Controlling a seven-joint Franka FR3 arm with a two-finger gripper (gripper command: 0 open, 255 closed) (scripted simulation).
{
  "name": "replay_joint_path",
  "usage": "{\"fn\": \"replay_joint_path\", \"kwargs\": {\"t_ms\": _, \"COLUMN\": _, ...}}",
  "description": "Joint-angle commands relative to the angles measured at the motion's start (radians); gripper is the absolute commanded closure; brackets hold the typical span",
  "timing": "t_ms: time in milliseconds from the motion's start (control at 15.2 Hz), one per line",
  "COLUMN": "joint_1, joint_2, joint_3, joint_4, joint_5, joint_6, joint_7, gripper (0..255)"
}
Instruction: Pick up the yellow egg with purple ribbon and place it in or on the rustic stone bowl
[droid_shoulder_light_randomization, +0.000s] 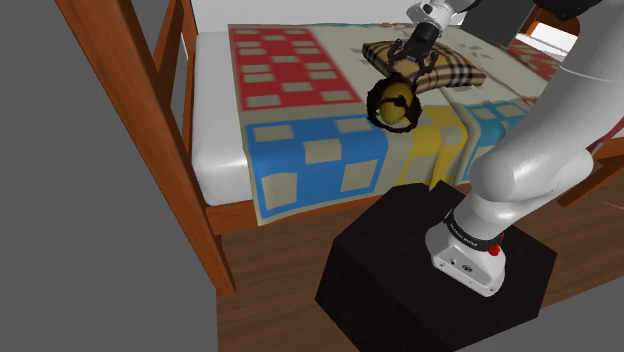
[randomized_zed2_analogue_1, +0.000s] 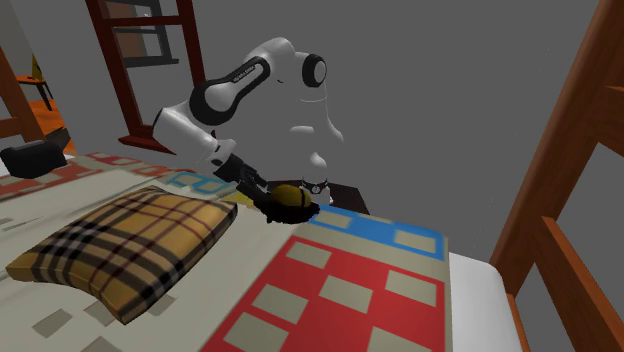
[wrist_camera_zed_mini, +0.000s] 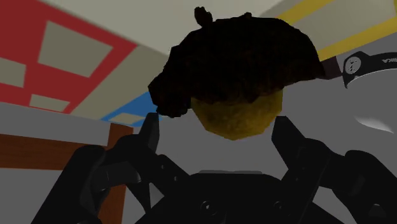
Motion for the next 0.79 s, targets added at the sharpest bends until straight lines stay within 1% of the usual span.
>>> {"fn": "replay_joint_path", "kwargs": {"t_ms": 0, "joint_1": 0.001, "joint_2": 0.0, "joint_3": 0.001, "joint_4": -0.004, "joint_5": 0.001, "joint_6": 0.006, "joint_7": 0.0, "gripper": 0}}
{"fn": "replay_joint_path", "kwargs": {"t_ms": 264, "joint_1": -0.038, "joint_2": 0.073, "joint_3": -0.02, "joint_4": 0.18, "joint_5": 0.003, "joint_6": -0.121, "joint_7": 0.004, "gripper": 0}}
{"fn": "replay_joint_path", "kwargs": {"t_ms": 726, "joint_1": -0.039, "joint_2": 0.073, "joint_3": -0.02, "joint_4": 0.18, "joint_5": 0.003, "joint_6": -0.121, "joint_7": 0.004, "gripper": 0}}
